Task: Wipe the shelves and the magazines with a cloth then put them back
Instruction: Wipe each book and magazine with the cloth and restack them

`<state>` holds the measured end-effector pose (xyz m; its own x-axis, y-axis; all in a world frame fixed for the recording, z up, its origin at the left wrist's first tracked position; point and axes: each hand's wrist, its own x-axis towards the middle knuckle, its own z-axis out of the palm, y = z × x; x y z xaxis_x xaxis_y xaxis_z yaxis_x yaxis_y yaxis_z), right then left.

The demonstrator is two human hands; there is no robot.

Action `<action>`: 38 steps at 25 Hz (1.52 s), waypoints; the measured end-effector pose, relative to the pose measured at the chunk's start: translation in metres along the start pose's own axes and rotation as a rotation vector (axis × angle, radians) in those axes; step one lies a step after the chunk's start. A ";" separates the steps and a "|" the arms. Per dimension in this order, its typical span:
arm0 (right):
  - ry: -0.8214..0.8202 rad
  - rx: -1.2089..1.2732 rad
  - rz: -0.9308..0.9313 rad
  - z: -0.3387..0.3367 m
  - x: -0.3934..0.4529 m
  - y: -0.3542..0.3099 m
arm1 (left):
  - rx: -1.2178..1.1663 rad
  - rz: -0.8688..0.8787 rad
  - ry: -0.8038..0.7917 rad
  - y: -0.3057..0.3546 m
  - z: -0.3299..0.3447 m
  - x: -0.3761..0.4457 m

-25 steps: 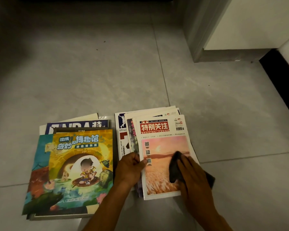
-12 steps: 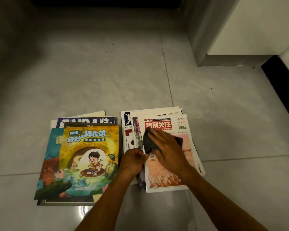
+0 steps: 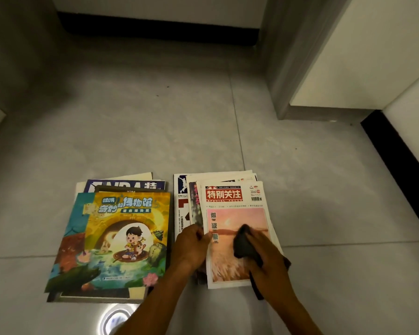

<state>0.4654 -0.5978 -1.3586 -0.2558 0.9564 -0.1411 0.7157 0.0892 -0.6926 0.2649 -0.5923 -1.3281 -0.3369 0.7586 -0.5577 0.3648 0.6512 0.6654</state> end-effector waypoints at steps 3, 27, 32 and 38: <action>-0.005 0.175 0.197 0.003 0.009 -0.055 | -0.376 -0.025 -0.013 0.019 0.006 -0.022; 0.121 -0.394 -0.034 -0.051 0.029 -0.026 | -0.336 0.047 -0.194 0.001 0.010 -0.024; -0.026 -0.596 -0.019 0.024 0.000 -0.022 | 0.104 0.069 -0.006 -0.014 0.001 -0.009; -0.031 -0.631 -0.431 -0.007 0.022 0.016 | 0.043 0.051 -0.040 -0.022 0.002 0.004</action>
<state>0.4760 -0.5728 -1.3676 -0.6078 0.7937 0.0236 0.7818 0.6034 -0.1570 0.2572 -0.6035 -1.3463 -0.2821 0.7905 -0.5436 0.4176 0.6113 0.6722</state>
